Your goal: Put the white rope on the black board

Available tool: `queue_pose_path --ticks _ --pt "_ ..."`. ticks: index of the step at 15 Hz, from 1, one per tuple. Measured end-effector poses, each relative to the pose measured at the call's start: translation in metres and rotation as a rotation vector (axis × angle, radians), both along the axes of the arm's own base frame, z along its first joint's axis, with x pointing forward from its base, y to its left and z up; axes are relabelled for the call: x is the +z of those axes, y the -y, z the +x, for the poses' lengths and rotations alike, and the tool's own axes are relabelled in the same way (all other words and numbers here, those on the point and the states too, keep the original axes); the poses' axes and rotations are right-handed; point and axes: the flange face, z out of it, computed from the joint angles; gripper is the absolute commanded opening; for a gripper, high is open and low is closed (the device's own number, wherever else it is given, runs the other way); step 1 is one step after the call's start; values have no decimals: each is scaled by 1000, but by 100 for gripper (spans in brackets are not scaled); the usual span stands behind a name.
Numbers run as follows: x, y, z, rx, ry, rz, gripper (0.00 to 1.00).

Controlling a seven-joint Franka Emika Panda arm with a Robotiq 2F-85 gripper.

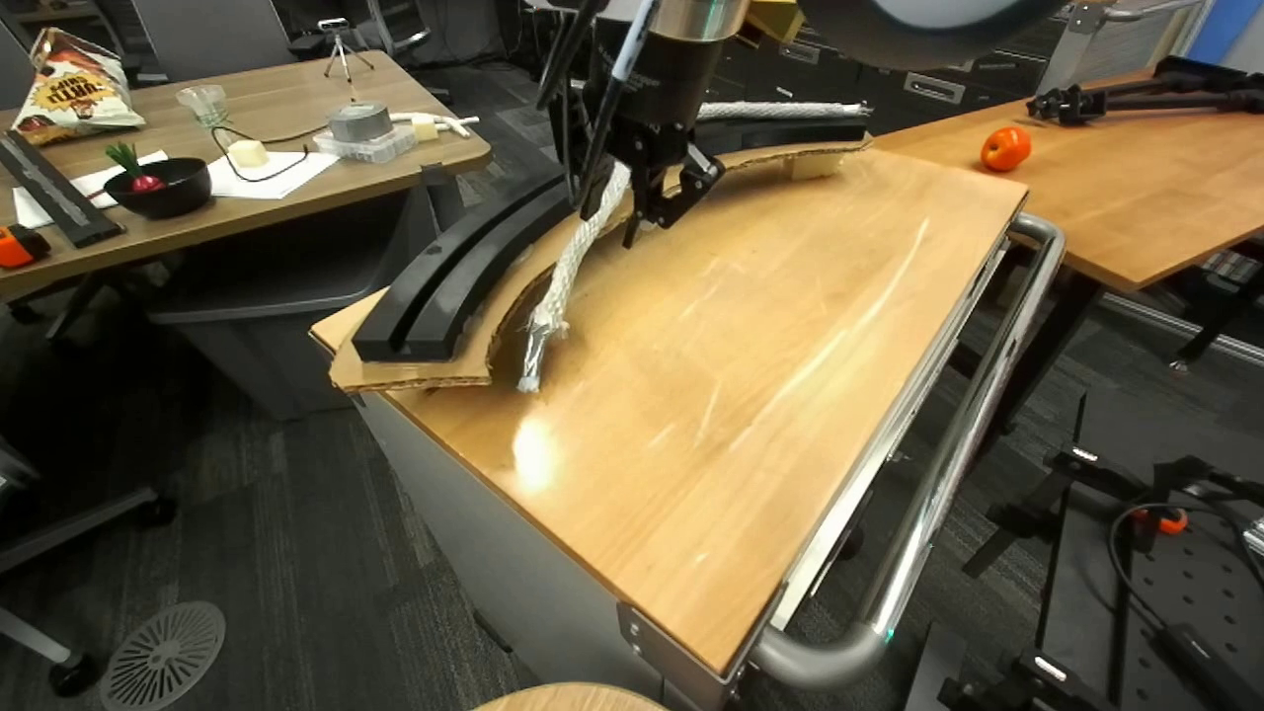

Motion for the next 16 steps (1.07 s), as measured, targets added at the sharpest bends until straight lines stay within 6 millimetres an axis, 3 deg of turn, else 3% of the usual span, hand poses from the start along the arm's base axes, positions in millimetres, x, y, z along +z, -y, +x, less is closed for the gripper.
queue_pose_path --ticks 2,7,10,11,14,15,16 --pt "-2 -4 6 13 -10 -2 26" --pt "-8 -11 23 20 -49 -18 31" --pt "-11 -11 33 11 -75 -29 43" --pt "-11 -11 37 7 -82 -32 54" --pt "-13 -11 47 -1 -99 -40 57" --pt "-14 -11 49 -4 -104 -42 31" --pt "-15 -11 52 -6 -110 -44 31"
